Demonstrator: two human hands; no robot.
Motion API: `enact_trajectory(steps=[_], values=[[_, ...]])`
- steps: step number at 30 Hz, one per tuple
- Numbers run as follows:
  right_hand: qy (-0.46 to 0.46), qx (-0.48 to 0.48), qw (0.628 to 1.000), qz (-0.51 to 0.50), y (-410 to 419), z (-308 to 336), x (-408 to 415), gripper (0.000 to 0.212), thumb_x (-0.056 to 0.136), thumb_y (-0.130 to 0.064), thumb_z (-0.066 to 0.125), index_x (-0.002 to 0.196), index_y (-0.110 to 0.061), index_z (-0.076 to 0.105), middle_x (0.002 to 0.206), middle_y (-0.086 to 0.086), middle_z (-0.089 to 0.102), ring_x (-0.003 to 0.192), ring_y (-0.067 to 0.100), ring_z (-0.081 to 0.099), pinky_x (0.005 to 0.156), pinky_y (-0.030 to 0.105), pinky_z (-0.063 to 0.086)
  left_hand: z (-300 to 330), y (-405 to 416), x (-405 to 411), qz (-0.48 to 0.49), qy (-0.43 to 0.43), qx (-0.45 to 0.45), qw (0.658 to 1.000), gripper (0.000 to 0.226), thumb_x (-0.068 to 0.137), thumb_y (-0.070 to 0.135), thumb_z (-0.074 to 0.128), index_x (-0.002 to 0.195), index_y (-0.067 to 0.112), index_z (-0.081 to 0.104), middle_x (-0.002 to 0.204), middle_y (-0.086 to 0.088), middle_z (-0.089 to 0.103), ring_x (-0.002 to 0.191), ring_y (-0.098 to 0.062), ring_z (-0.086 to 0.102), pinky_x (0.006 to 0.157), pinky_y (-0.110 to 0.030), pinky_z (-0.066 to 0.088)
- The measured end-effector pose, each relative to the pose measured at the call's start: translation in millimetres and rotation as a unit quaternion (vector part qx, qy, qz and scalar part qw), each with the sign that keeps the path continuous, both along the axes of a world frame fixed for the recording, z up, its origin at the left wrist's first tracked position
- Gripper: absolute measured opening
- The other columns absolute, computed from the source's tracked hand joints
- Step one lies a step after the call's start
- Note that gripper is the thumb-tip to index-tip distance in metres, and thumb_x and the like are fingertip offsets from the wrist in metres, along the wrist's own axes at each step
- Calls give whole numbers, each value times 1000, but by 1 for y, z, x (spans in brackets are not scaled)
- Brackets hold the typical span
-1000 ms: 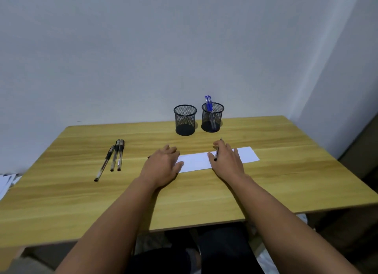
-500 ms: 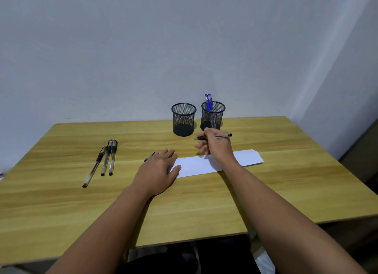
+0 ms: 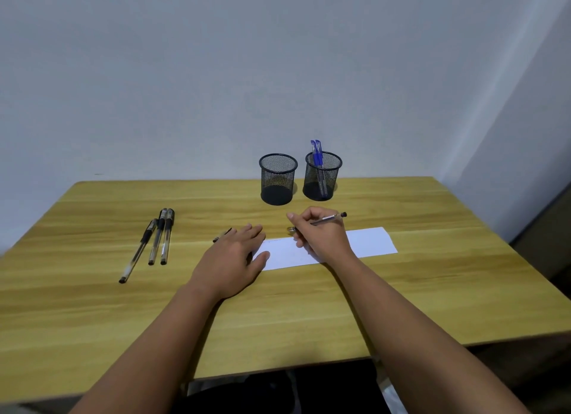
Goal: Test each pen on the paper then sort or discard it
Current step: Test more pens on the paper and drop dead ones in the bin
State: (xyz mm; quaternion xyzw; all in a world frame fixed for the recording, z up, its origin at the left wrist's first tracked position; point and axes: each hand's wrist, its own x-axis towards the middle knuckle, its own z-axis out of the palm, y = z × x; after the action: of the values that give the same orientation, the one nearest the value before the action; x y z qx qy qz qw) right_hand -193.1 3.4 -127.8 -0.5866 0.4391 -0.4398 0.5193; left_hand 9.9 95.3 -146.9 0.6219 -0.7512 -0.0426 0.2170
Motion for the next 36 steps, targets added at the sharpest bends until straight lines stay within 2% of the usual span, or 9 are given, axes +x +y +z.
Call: enact_trajectory(steps=[2, 4, 6, 10, 20, 26, 30, 36], values=[[24, -14, 1000, 8, 1, 0, 0, 37, 95, -22, 81, 73, 1, 63, 65, 29, 65, 53, 27, 59, 53, 32, 49, -1, 0, 0, 1, -2, 3, 1000, 52, 103, 43, 45, 150, 21, 46, 162, 6, 34, 152, -11, 22, 122, -30, 13], [53, -27, 998, 11, 2, -1, 0, 35, 97, -21, 79, 71, -2, 65, 60, 18, 66, 50, 19, 60, 51, 28, 51, -1, 0, -1, 1, -7, 6, 1000, 53, 103, 44, 43, 151, 21, 44, 162, 6, 33, 153, -11, 21, 123, -30, 11], [74, -28, 997, 8, 1, -2, -1, 34, 98, -22, 77, 71, -3, 67, 58, 9, 67, 49, 14, 60, 53, 31, 54, -2, -1, -2, 3, -12, 8, 1000, 54, 104, 43, 42, 152, 21, 43, 163, 6, 31, 153, -12, 20, 123, -30, 8], [77, -22, 997, 8, 0, -4, -1, 35, 98, -24, 77, 72, -2, 68, 61, 12, 69, 54, 21, 61, 57, 35, 54, -3, -1, -1, 4, -9, 6, 1000, 53, 104, 43, 42, 152, 22, 43, 163, 7, 30, 153, -10, 18, 123, -29, 8], [99, -33, 995, 4, 1, -4, 0, 34, 98, -22, 77, 72, -2, 69, 59, 8, 69, 49, 13, 61, 53, 30, 55, -4, -2, 1, 2, 3, 8, 1000, 54, 102, 44, 40, 151, 21, 45, 162, 7, 32, 153, -9, 20, 123, -29, 10], [94, -32, 995, 8, 1, -5, 1, 34, 98, -22, 77, 71, -2, 68, 60, 10, 69, 51, 15, 60, 56, 34, 55, -7, -2, 2, 3, 6, 6, 1000, 51, 103, 42, 40, 150, 23, 46, 162, 8, 32, 153, -8, 20, 124, -30, 11], [108, -41, 993, 9, 2, -5, 1, 34, 98, -24, 78, 69, -8, 69, 60, 10, 69, 51, 14, 61, 55, 32, 55, -6, -2, 1, 3, 9, 6, 1000, 51, 103, 41, 41, 150, 22, 46, 162, 9, 33, 152, -7, 19, 123, -29, 10], [116, -32, 993, -1, 0, -5, 0, 35, 100, -20, 73, 76, 3, 66, 60, 10, 69, 50, 14, 62, 54, 31, 54, -5, -1, 1, 5, 20, 7, 1000, 49, 104, 39, 43, 150, 22, 47, 162, 9, 32, 153, -7, 19, 123, -28, 10]])
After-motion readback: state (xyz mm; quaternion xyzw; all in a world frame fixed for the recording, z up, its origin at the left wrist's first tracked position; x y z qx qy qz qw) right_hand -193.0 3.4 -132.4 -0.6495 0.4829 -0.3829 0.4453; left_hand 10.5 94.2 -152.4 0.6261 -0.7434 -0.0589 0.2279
